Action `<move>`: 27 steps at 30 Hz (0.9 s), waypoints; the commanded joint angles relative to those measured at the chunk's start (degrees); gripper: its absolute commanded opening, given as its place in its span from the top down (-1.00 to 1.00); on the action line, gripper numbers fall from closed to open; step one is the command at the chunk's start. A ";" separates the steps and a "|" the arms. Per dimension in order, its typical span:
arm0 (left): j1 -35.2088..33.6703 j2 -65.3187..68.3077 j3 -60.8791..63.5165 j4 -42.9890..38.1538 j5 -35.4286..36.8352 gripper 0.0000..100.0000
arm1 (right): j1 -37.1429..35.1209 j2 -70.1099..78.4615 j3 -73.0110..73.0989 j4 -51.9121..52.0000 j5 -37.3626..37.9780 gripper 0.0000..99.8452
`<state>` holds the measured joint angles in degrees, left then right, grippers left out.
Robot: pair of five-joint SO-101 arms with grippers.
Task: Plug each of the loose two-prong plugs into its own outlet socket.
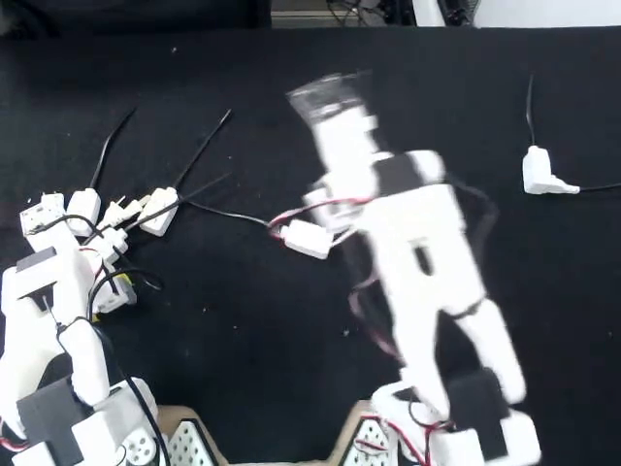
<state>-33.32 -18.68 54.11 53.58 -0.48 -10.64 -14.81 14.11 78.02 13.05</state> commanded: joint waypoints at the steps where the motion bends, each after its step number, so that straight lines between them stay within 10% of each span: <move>1: 0.84 -1.32 0.04 -0.53 0.53 0.56 | 14.33 -1.45 -0.13 -2.20 8.97 0.98; 13: 0.84 -1.23 0.04 -0.53 0.53 0.56 | 18.37 16.84 24.13 -35.78 18.29 0.95; 27: 0.84 -1.32 0.04 -0.53 0.53 0.56 | 22.24 16.04 7.96 -18.20 15.03 0.70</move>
<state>-33.32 -18.68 54.11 53.58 -0.48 8.35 3.30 26.51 59.30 28.79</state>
